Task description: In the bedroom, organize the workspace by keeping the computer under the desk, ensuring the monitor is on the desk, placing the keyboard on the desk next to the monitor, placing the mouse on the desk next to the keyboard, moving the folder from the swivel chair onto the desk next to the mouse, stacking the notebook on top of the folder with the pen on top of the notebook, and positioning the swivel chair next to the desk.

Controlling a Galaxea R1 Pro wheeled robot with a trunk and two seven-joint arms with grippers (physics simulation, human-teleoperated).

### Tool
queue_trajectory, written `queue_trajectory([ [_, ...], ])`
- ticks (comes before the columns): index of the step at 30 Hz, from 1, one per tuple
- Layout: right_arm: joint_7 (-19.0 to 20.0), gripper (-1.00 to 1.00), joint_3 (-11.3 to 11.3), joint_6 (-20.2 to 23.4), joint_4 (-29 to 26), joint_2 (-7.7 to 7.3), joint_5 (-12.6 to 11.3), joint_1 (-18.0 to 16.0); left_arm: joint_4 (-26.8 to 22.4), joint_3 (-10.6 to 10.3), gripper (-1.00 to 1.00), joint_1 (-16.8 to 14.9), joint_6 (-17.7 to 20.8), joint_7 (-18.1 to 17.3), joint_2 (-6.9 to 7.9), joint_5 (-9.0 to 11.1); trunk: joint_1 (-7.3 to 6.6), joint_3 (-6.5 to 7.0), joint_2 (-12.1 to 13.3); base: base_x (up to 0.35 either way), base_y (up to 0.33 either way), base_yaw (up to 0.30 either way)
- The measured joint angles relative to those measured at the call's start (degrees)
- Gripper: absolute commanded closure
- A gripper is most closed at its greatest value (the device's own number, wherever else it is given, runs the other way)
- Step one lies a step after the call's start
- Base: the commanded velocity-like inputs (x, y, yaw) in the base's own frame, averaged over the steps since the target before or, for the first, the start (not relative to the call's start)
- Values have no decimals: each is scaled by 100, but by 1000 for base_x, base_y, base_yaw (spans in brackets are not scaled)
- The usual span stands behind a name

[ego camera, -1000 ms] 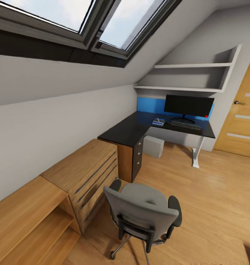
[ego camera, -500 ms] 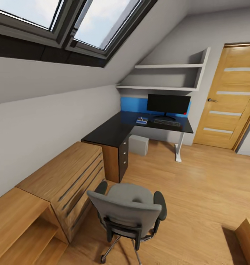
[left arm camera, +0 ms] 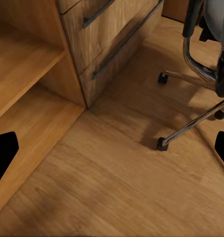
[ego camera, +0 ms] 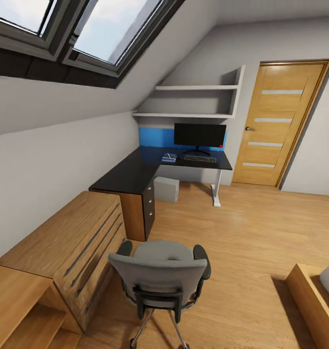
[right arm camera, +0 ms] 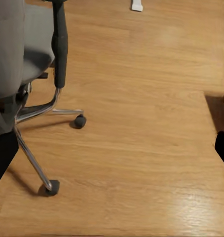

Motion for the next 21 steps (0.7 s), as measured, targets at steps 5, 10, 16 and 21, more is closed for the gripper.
queue_trajectory([
  [5, 0, -100, 3, -1, 1, 0, 0, 1, -1, 0, -100, 0, 0, 0, 0, 0, 0, 0, 0, -112, 309, -297],
  [10, -3, -100, 0, 1, -3, 0, 0, 0, 0, 0, -100, 0, 0, 0, 0, 0, 1, 0, 0, -162, 296, -296],
  [16, -8, -100, -2, 34, 0, 2, -2, -3, -3, 0, -100, 1, 0, 0, 0, 2, 1, 0, 1, -199, 276, -107],
  [21, -8, -100, -2, 41, 1, 7, -4, -3, -3, 0, -100, 1, 0, 0, 1, 2, 1, 0, 1, -205, 273, -22],
])
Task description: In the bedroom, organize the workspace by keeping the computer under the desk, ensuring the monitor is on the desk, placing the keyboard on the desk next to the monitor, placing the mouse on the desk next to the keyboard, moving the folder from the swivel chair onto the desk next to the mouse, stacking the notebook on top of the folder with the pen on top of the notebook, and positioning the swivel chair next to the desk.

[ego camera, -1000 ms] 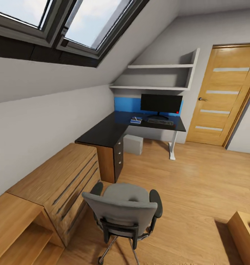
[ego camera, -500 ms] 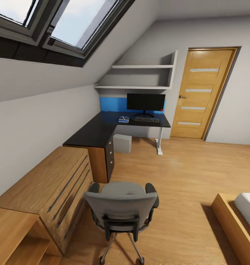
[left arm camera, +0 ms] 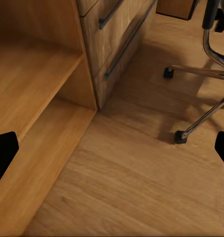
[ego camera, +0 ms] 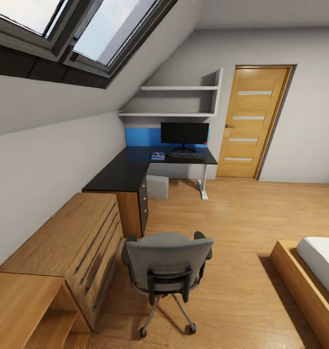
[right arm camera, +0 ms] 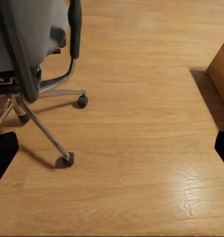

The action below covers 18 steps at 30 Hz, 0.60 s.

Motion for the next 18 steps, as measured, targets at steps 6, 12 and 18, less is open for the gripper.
queue_trajectory([
  [6, 4, -100, 0, 2, 0, 2, 2, 1, 0, 0, -100, 0, 0, 0, 0, 0, 0, 0, 0, -192, 254, -10],
  [12, 4, -100, -1, -6, 0, -5, 4, 1, 1, 0, -100, -1, 2, 0, 0, -1, -1, 0, 0, -92, 144, -139],
  [18, 2, -100, 0, -2, 0, -3, 3, 4, 1, 0, -100, -1, 1, 0, 0, -1, -1, -1, 0, -98, 234, -194],
])
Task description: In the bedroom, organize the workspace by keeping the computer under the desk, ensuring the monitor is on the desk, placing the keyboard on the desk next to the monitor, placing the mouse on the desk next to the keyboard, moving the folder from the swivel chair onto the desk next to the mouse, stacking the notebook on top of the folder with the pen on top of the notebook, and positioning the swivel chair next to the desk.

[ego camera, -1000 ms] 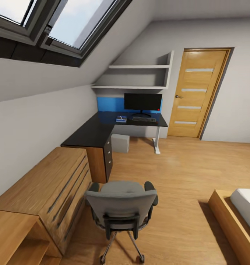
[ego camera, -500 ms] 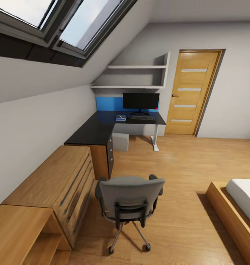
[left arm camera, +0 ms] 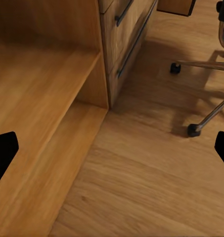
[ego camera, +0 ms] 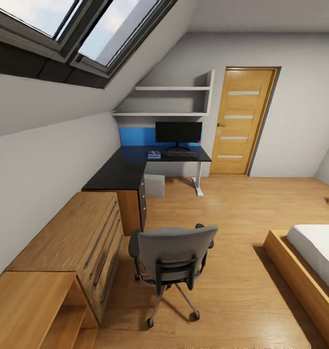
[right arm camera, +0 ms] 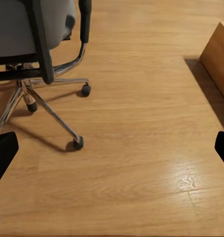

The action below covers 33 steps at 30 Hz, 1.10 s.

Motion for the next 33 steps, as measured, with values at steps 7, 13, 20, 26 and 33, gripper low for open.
queue_trajectory([
  [7, -3, -100, 0, 2, 0, 5, -6, -1, -1, 0, -100, 1, 2, 0, 1, 0, -1, -9, 0, -29, 87, -56],
  [13, -2, -100, 0, 4, 0, 5, -8, -2, -1, 0, -100, 1, 1, 0, 1, 1, -1, -12, 0, -6, 133, -11],
  [20, 2, -100, 0, 16, 6, 6, -8, -2, -1, 0, -100, 1, 2, 0, 1, 0, -1, -13, -1, -1, 177, -2],
  [26, 7, -100, 0, 10, 4, 6, -6, -2, -1, 0, -100, 1, 1, 2, 1, 1, -1, -13, 0, 0, 112, 0],
  [33, 5, -100, 0, 13, 7, 6, -8, -2, -1, 0, -100, 1, -3, 4, 1, 0, -1, -13, 0, 0, 105, 0],
])
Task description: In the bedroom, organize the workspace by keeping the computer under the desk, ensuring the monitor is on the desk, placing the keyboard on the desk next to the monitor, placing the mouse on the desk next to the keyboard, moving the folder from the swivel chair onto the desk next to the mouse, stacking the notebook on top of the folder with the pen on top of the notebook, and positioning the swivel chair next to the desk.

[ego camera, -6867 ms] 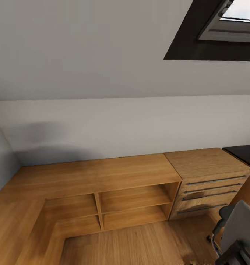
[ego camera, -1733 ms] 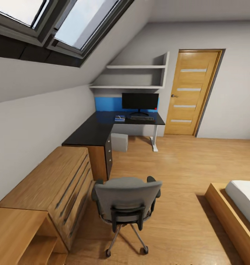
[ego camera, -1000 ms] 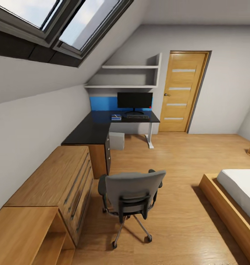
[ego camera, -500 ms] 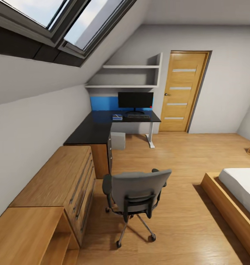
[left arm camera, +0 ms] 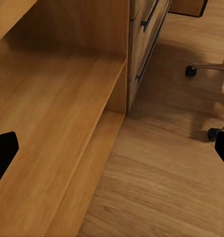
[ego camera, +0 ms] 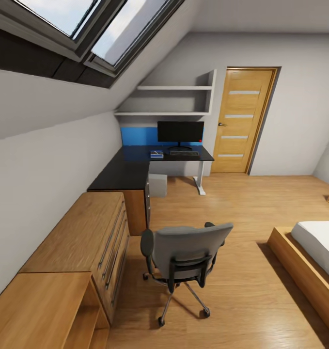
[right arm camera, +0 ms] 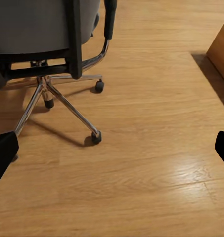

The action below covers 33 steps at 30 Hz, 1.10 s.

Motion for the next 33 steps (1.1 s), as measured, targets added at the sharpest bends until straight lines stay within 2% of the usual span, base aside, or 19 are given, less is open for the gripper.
queue_trajectory([
  [13, -7, -100, 0, -7, -6, -8, 0, -2, -7, -19, -100, 0, -16, 17, -29, -24, 0, 0, 0, 0, 11, 0],
  [25, -8, -100, 0, 7, -7, -9, 0, -1, -9, -3, -100, 0, 15, 31, -27, 9, 264, -216, -482, 0, 0, 0],
  [28, -8, -100, -1, 4, -7, -6, -1, -1, -20, 1, -100, 0, 265, 42, -23, 7, 330, -271, -602, 0, 0, 0],
  [29, -10, -100, -3, -1, -7, -1, 0, -1, -31, 1, -100, 0, 539, 52, -24, 4, 352, -289, -643, 0, 0, 0],
  [33, -14, -100, -6, -6, -7, 14, 0, -2, -133, -2, -100, -1, 1155, 61, -17, -4, 440, -361, -804, 0, 0, 0],
])
